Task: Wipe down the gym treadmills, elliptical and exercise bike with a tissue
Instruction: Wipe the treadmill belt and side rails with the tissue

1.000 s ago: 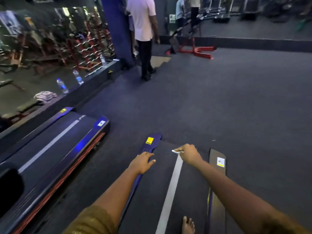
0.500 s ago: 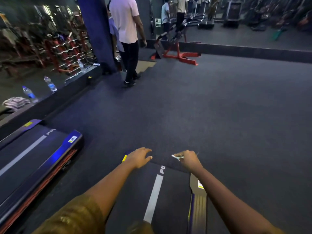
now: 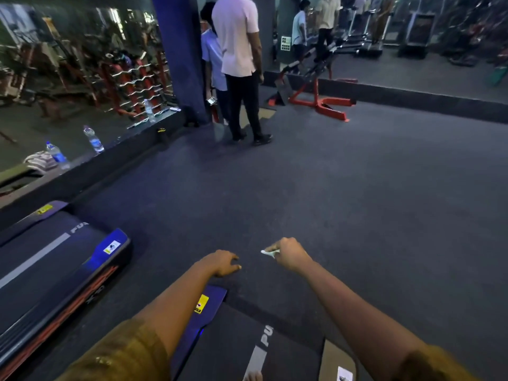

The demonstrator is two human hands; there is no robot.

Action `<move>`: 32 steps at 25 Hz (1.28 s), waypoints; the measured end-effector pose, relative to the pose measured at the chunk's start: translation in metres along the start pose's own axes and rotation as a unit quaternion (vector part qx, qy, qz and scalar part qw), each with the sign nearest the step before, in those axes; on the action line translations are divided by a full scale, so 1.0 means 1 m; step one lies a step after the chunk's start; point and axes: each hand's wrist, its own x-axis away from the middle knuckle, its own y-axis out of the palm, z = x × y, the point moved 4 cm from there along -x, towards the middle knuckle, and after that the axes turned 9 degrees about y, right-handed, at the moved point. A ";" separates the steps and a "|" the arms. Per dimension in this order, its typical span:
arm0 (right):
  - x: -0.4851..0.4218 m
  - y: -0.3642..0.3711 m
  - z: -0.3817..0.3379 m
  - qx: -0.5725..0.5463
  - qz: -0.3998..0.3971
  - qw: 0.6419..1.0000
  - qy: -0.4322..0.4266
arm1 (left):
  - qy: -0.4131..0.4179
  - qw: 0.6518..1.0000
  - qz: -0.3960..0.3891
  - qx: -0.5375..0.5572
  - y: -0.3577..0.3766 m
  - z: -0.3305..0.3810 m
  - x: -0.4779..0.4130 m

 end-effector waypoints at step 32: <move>-0.443 0.124 -0.189 0.175 -0.190 0.782 -0.568 | -0.496 0.794 0.218 0.275 0.094 -0.244 -0.179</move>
